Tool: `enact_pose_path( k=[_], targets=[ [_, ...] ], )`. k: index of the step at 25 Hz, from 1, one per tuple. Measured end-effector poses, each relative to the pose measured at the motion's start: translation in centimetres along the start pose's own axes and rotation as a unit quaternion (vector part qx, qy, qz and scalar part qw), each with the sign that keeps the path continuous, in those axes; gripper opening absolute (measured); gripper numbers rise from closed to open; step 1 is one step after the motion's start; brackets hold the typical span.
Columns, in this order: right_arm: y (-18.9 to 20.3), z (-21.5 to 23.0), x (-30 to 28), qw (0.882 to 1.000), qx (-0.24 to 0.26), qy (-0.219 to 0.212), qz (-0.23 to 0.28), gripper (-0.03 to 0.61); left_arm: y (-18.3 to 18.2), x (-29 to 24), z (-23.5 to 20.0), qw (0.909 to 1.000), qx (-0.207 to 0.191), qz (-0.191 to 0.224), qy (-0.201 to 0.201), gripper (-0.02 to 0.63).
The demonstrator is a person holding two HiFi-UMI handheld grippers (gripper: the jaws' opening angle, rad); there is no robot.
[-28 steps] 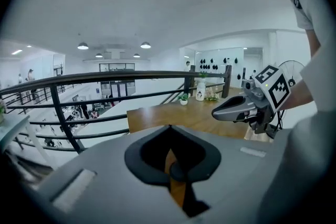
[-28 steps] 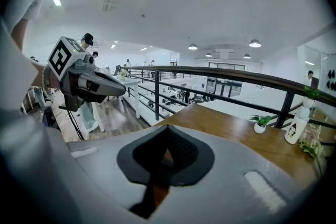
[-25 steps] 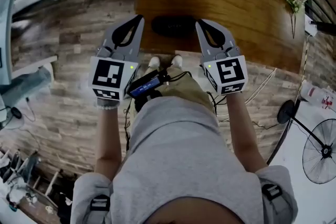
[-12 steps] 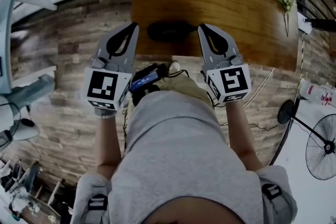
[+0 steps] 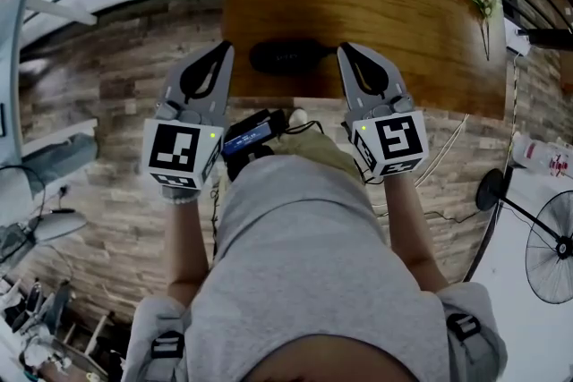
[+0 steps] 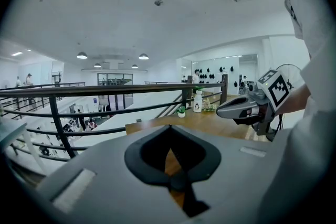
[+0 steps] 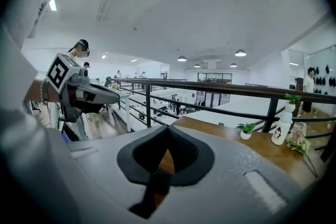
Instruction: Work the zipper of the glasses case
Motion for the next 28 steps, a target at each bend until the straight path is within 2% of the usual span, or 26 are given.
enact_pose_path(
  k=[28],
  targets=[
    [0.35,-0.66,-0.15,1.000,0.013,-0.010,-0.014,0.001,-0.30,-0.10,-0.07,1.0000,-0.001,0.009,-0.004,0.017]
  ],
)
Point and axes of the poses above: the fingertips, and each gripper's own axes: x backward along the fingers, z to its right, y out of its underside, the point moved 8 cm from there along x, backward along the fingers, and after that the axes turned 15 degrees about x, right-handed, at the moved point
